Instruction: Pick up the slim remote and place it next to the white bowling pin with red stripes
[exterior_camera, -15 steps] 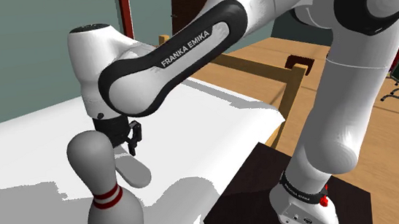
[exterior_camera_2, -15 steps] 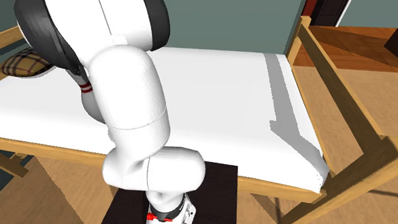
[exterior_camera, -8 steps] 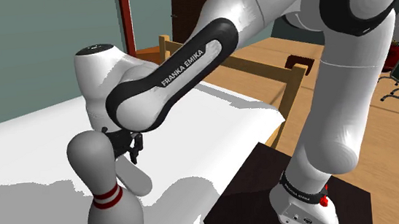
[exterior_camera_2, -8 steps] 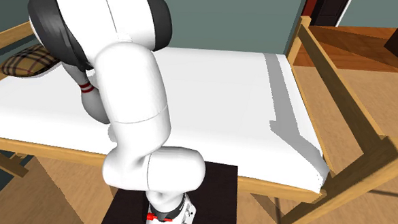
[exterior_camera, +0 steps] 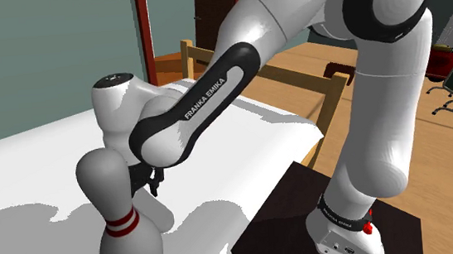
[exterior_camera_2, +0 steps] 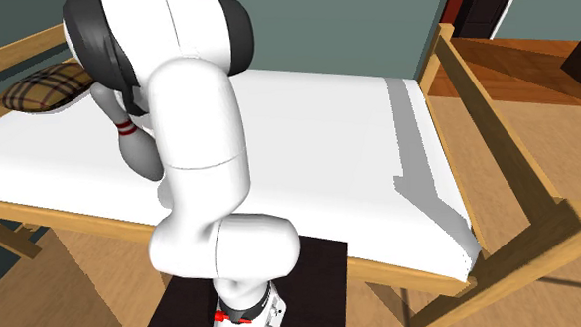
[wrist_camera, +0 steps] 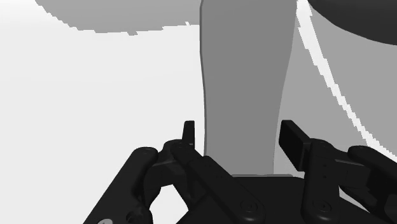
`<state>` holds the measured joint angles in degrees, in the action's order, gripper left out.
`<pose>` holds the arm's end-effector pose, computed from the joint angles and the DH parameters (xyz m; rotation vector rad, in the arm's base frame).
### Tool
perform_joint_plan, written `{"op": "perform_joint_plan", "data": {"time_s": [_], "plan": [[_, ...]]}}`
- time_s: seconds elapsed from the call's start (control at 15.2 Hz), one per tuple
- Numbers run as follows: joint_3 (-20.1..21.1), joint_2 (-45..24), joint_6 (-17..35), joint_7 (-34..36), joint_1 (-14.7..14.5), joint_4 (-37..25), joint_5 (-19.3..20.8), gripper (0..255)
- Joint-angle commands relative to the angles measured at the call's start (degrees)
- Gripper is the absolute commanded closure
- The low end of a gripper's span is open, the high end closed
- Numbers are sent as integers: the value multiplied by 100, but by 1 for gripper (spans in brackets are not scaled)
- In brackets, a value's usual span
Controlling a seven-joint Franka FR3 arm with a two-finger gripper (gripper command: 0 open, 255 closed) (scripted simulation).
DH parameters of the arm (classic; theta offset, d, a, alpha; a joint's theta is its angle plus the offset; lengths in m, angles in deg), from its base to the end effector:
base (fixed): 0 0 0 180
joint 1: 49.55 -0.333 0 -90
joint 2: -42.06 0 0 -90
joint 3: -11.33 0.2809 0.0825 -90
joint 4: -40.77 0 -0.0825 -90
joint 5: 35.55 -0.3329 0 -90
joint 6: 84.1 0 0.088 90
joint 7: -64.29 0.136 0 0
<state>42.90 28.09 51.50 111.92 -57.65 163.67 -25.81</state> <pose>0.4063 0.3296 0.2795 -3.1222 0.0510 -0.0158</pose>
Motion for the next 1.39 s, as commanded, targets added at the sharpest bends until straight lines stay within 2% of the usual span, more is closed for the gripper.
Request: {"op": "perform_joint_plan", "data": {"time_s": [0.0,0.66,1.12,1.19,1.32], "plan": [[-35,-102,139,62,-27,49,90,255],[-296,-699,732,400,-226,127,592,255],[-297,-699,732,399,-227,127,592,255],[-297,-699,731,399,-227,127,592,0],[-297,-700,731,400,-227,126,592,0]]}}
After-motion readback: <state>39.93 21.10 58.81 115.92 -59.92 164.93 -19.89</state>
